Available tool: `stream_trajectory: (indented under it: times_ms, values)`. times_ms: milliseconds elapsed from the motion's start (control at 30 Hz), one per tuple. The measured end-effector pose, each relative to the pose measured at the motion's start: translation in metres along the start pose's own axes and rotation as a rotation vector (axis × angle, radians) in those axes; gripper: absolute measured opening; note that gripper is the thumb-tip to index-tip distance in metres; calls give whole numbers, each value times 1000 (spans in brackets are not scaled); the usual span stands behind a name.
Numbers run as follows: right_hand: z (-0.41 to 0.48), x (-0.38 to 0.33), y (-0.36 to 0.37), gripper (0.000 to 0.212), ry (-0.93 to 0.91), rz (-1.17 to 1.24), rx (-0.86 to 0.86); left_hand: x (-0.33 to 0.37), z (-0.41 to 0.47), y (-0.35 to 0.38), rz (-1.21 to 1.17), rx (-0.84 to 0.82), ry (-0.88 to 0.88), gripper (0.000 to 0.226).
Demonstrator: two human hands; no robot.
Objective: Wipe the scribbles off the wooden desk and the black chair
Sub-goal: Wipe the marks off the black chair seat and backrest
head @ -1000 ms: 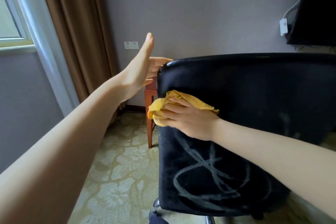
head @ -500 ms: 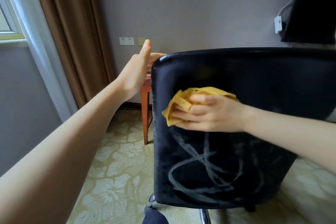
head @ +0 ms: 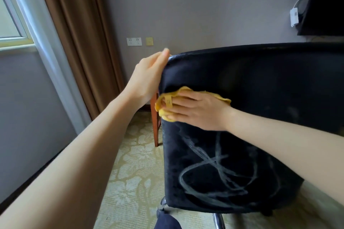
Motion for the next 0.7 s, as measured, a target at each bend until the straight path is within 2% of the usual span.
stream_trajectory:
  times_ms: [100, 267, 367, 533, 700]
  values:
    - [-32, -22, 12, 46, -75, 63, -49, 3, -8, 8, 175, 47, 103, 28]
    - [-109, -14, 13, 38, -184, 45, -43, -1, -9, 17, 101, 27, 95, 27]
    - [-133, 23, 4, 36, -116, 50, 1, -4, -8, 19, 51, 24, 101, 32]
    - [-123, 86, -20, 41, 20, 8, 180, -5, -8, 19, 20, 42, 109, 23]
    - [-93, 101, -36, 39, 130, 10, 314, -12, -4, 15, 10, 86, 105, 22]
Point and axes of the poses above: each hand's wrist, its own z-axis towards the middle knuckle, its own y-axis out of the palm, x = y × z, the point moved 8 cm from there along z, towards the middle knuckle, and after that the axes turned 6 degrees about -z, right-handed, at the moved point
